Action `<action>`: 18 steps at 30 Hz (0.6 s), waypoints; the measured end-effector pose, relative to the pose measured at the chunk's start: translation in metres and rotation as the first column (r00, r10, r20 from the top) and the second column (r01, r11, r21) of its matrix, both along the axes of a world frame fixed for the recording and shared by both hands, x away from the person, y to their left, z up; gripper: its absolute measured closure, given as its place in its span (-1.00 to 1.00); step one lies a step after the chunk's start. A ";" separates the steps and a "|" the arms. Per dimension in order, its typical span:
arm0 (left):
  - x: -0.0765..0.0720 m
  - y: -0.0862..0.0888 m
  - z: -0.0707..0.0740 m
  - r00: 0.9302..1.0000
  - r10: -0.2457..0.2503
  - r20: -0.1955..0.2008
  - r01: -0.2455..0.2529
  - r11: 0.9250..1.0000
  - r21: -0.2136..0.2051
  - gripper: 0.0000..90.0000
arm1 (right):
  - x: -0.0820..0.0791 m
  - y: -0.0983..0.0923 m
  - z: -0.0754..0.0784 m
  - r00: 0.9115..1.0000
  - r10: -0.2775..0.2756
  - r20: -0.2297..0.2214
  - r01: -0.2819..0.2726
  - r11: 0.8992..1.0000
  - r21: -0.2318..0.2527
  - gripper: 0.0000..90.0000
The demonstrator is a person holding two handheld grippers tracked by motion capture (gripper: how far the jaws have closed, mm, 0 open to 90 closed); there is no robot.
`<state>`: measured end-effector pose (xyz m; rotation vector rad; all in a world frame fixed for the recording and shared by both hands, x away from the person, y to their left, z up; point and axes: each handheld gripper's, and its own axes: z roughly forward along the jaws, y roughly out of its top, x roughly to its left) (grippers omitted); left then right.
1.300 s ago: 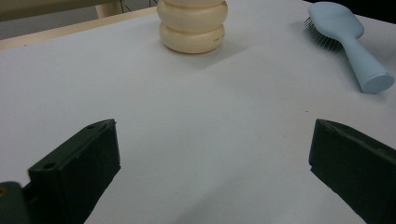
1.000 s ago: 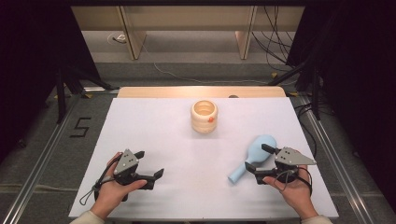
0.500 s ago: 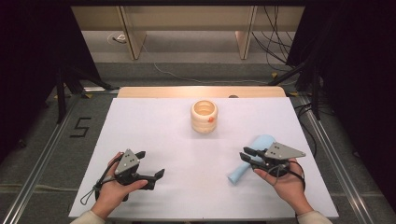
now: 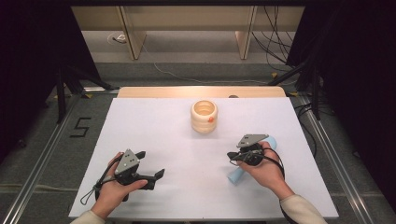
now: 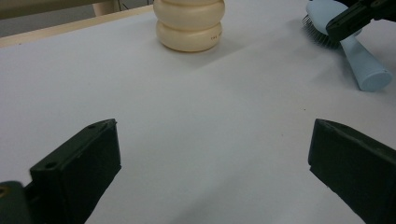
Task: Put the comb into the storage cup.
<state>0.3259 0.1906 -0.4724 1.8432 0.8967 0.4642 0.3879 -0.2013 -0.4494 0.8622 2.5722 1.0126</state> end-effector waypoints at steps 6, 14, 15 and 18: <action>0.000 0.000 0.000 1.000 0.000 -0.001 0.000 1.000 -0.002 -0.96 | 0.006 0.008 -0.005 0.997 -0.005 -0.082 -0.001 0.997 -0.073 1.00; 0.000 0.000 -0.001 1.000 -0.003 -0.006 0.003 1.000 0.000 -0.96 | 0.010 0.010 -0.007 0.990 -0.025 -0.138 0.006 0.991 -0.137 1.00; 0.001 0.000 -0.001 1.000 -0.002 -0.006 0.002 1.000 -0.001 -0.96 | 0.011 0.010 -0.007 0.989 -0.026 -0.143 0.005 0.989 -0.144 1.00; 0.001 0.000 -0.001 1.000 -0.003 -0.007 0.003 1.000 -0.001 -0.95 | 0.011 0.012 -0.008 0.985 -0.040 -0.166 0.013 0.987 -0.160 1.00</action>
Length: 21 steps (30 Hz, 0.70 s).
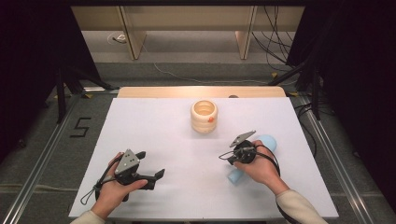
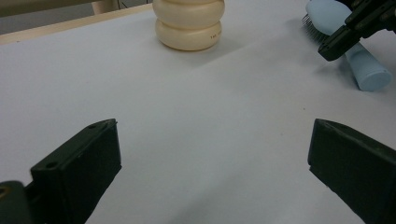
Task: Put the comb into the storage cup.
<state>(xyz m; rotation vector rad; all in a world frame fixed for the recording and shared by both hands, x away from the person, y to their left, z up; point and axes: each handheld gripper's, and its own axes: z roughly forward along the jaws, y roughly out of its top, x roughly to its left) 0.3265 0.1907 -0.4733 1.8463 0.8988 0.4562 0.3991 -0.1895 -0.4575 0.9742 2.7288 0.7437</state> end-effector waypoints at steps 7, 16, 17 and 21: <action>0.000 0.000 0.000 1.000 0.000 -0.002 0.000 1.000 -0.003 -0.95 | 0.000 0.001 -0.003 0.999 0.002 -0.032 -0.003 1.000 -0.029 1.00; 0.000 0.000 0.000 1.000 -0.003 -0.003 0.003 1.000 -0.003 -0.95 | 0.000 0.000 -0.003 0.999 -0.006 -0.051 0.003 0.999 -0.051 1.00; 0.000 0.000 0.000 1.000 -0.003 -0.004 0.003 1.000 -0.001 -0.95 | 0.000 0.000 -0.004 0.999 -0.007 -0.052 0.004 0.999 -0.052 1.00; 0.000 -0.001 -0.001 1.000 -0.004 -0.005 0.004 1.000 -0.002 -0.95 | 0.000 0.001 -0.004 0.998 -0.006 -0.061 0.003 0.998 -0.057 1.00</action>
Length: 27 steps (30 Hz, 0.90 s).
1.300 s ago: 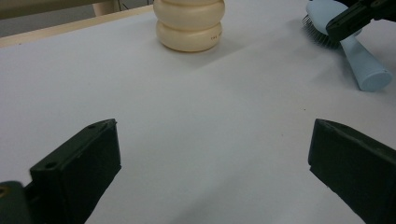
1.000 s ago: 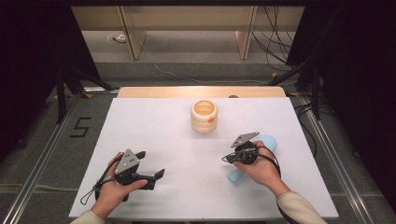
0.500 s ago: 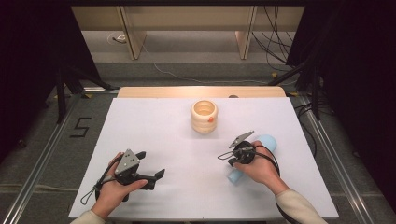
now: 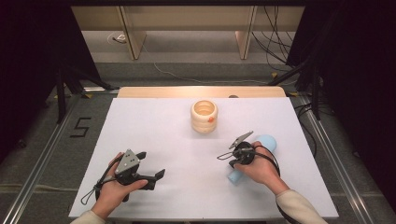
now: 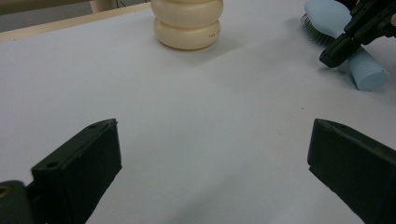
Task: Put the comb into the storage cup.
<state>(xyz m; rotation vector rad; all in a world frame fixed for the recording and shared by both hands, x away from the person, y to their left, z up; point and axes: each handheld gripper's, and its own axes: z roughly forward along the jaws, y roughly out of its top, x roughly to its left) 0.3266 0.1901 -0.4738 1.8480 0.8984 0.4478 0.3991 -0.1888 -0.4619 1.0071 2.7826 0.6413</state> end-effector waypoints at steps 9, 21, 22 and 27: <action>0.000 0.000 0.000 1.000 -0.002 -0.001 0.002 1.000 0.001 -0.95 | 0.000 0.000 -0.002 1.000 0.000 -0.014 -0.001 1.000 -0.014 1.00; 0.000 0.000 0.000 1.000 -0.003 -0.001 0.003 1.000 0.000 -0.95 | -0.001 -0.002 -0.001 0.999 -0.006 -0.038 0.005 1.000 -0.025 1.00; 0.000 0.000 0.000 1.000 -0.003 -0.002 0.003 1.000 0.000 -0.95 | -0.001 -0.002 -0.001 0.999 -0.008 -0.041 0.007 1.000 -0.028 1.00; -0.001 0.000 0.000 1.000 -0.005 -0.001 0.005 1.000 0.000 -0.95 | -0.002 -0.004 0.000 0.999 -0.013 -0.052 0.011 0.999 -0.033 1.00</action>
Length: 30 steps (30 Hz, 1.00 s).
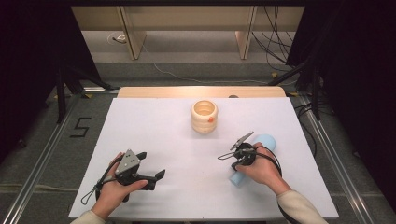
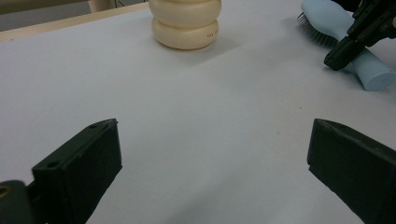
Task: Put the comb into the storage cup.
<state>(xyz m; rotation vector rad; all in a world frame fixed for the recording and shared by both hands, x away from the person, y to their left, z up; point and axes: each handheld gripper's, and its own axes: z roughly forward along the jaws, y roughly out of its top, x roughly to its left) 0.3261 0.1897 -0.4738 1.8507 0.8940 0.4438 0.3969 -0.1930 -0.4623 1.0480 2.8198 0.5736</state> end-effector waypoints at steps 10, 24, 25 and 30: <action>-0.001 -0.001 0.000 1.000 -0.003 -0.004 0.003 1.000 -0.004 -0.93 | -0.006 -0.010 0.002 0.999 -0.024 -0.039 0.023 1.000 -0.019 1.00; -0.001 -0.001 0.000 1.000 -0.004 -0.003 0.004 1.000 -0.005 -0.92 | -0.021 -0.043 0.004 0.993 -0.087 -0.079 0.084 0.996 -0.038 1.00; -0.001 -0.001 0.000 1.000 -0.005 -0.003 0.005 1.000 -0.004 -0.92 | -0.022 -0.046 0.004 0.992 -0.095 -0.081 0.092 0.995 -0.036 1.00; -0.001 -0.001 0.000 1.000 -0.006 -0.004 0.006 1.000 -0.004 -0.92 | -0.026 -0.065 0.005 0.986 -0.142 -0.082 0.140 0.990 -0.033 1.00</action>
